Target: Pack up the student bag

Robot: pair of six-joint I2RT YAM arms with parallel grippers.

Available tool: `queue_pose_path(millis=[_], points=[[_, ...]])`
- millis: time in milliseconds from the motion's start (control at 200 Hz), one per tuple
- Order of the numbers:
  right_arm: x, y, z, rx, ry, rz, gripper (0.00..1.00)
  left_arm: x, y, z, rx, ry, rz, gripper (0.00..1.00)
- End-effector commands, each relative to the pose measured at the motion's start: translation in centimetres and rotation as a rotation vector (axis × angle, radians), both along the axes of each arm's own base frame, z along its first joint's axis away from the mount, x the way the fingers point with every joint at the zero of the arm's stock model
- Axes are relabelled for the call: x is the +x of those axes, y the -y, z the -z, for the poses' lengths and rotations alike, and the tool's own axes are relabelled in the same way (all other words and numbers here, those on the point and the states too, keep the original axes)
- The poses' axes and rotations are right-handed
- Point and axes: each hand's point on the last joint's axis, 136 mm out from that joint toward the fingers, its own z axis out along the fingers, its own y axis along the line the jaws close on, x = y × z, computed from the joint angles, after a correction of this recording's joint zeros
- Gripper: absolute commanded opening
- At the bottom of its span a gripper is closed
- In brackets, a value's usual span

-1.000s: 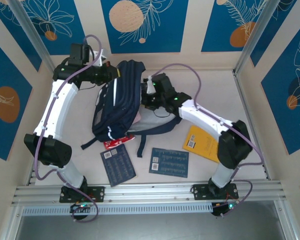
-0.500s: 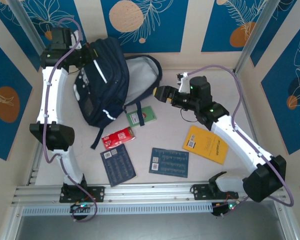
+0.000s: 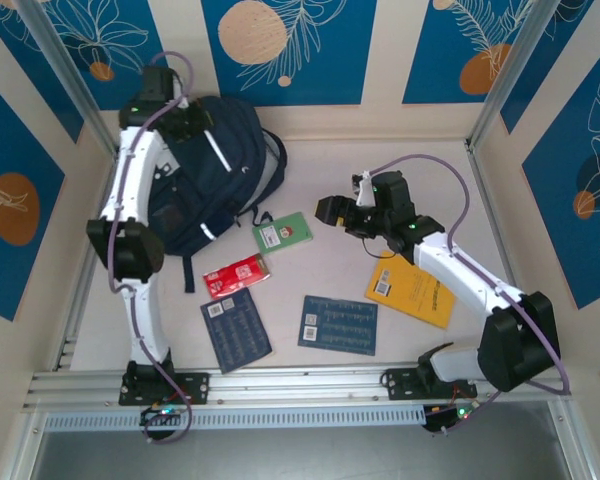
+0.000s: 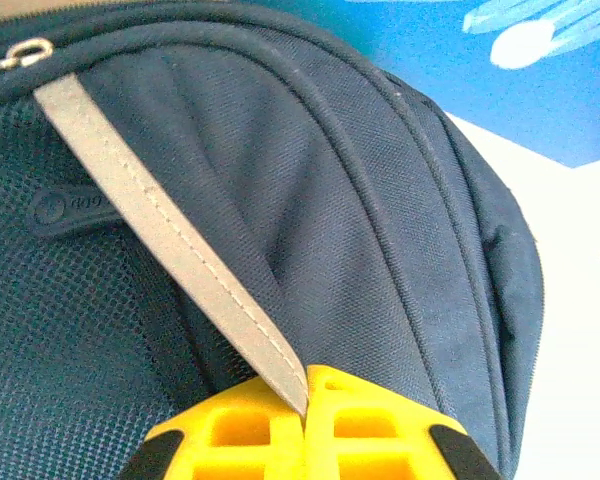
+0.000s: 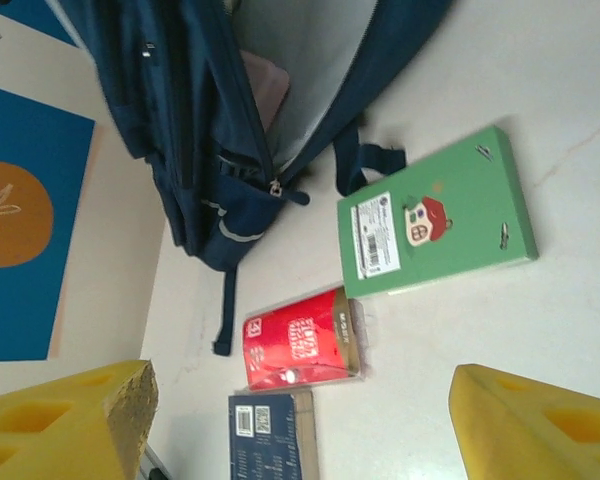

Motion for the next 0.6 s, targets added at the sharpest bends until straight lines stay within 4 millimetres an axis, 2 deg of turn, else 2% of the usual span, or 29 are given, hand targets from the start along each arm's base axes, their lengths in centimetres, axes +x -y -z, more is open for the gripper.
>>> queue_pose_path(millis=[0,45,100,235,325,370,450,515,530,535,540,550,555,560,565,595], points=[[-0.5,-0.3,1.4,-0.015,-0.039,-0.044,0.76,-0.8,5.1,-1.4,-0.051,0.046,0.164,0.0],[-0.5,-0.6,2.0,-0.02,-0.057,-0.049,0.76,-1.1,5.7,-1.1,-0.045,0.039,0.181,0.01],[-0.7,-0.9,2.7,-0.029,-0.074,-0.061,0.75,-1.3,6.0,-0.9,-0.038,0.037,0.186,0.06],[-1.2,-2.7,4.4,-0.038,-0.142,-0.108,0.73,-2.3,5.6,-2.1,-0.04,0.031,0.153,0.43],[-1.2,-3.9,5.9,-0.038,-0.207,-0.135,0.7,-3.8,4.5,-3.1,-0.036,0.019,0.098,0.53],[-1.2,-4.5,6.6,-0.039,-0.238,-0.141,0.68,-4.9,3.9,-3.4,-0.038,0.012,0.066,0.57],[-1.3,-5.7,7.4,-0.037,-0.275,-0.167,0.61,-7.6,2.8,-2.8,-0.051,-0.003,0.002,0.62],[-1.6,-6.7,8.0,-0.04,-0.288,-0.191,0.56,-10.2,1.5,-1.3,-0.064,-0.019,-0.077,0.64],[-1.7,-6.9,8.2,-0.043,-0.292,-0.196,0.56,-10.8,1.1,-1.1,-0.069,-0.018,-0.096,0.64],[-1.7,-6.9,8.3,-0.044,-0.294,-0.197,0.55,-10.8,1.1,-1.6,-0.073,-0.004,-0.101,0.64],[-1.6,-6.9,8.3,-0.044,-0.295,-0.197,0.55,-11.3,0.9,-0.7,-0.071,-0.023,-0.107,0.64],[-1.7,-7.1,8.5,-0.047,-0.301,-0.202,0.55,-11.7,0.8,-0.4,-0.074,-0.03,-0.118,0.64],[-1.7,-7.2,8.5,-0.048,-0.302,-0.203,0.55,-11.7,0.7,-1.2,-0.082,-0.008,-0.123,0.64],[-1.7,-7.2,8.5,-0.048,-0.304,-0.204,0.55,-12.1,0.6,0.0,-0.078,-0.033,-0.128,0.64],[-1.7,-7.3,8.6,-0.05,-0.306,-0.207,0.55,-12.1,0.6,-0.6,-0.085,-0.017,-0.133,0.64],[-1.9,-7.8,9.0,-0.054,-0.322,-0.218,0.54,-13.4,0.1,0.5,-0.096,-0.036,-0.167,0.64]])
